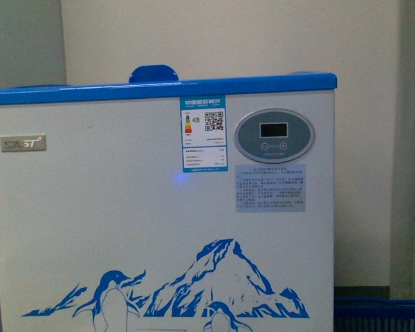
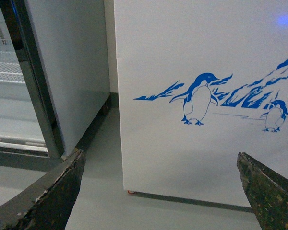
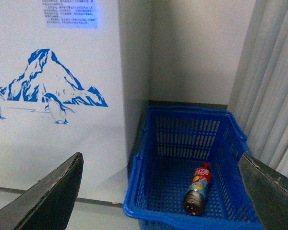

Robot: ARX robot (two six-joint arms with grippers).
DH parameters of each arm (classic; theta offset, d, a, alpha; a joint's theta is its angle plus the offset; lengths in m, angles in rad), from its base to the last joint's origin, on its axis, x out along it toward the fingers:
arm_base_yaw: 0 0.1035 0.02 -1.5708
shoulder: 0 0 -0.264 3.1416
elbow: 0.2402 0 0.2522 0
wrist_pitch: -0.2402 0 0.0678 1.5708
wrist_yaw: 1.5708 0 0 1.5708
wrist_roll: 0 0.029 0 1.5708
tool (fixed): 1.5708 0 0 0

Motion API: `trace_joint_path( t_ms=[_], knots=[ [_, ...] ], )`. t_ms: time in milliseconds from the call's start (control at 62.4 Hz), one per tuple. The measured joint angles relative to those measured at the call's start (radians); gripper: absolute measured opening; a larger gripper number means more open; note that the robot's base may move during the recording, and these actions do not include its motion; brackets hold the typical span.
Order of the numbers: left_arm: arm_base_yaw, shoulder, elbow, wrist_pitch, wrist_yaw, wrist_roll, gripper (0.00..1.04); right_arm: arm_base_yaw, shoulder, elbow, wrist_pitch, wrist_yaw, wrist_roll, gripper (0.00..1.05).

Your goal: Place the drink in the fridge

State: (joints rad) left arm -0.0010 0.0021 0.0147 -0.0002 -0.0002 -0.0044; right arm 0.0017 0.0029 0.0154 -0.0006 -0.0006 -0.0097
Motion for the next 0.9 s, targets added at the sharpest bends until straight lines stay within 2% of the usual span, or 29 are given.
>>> trace_joint_path(
  t_ms=[850,882,898],
  knots=[
    [0.000,0.001,0.000,0.000,0.000,0.000,0.97,0.000,0.000,0.000,0.000,0.002,0.000,0.97],
    [0.000,0.002,0.000,0.000,0.000,0.000,0.97,0.002,0.005,0.002,-0.006,0.014,0.009,0.97],
    [0.000,0.002,0.000,0.000,0.000,0.000,0.97,0.007,0.021,0.011,-0.042,0.053,0.032,0.97]
  ],
)
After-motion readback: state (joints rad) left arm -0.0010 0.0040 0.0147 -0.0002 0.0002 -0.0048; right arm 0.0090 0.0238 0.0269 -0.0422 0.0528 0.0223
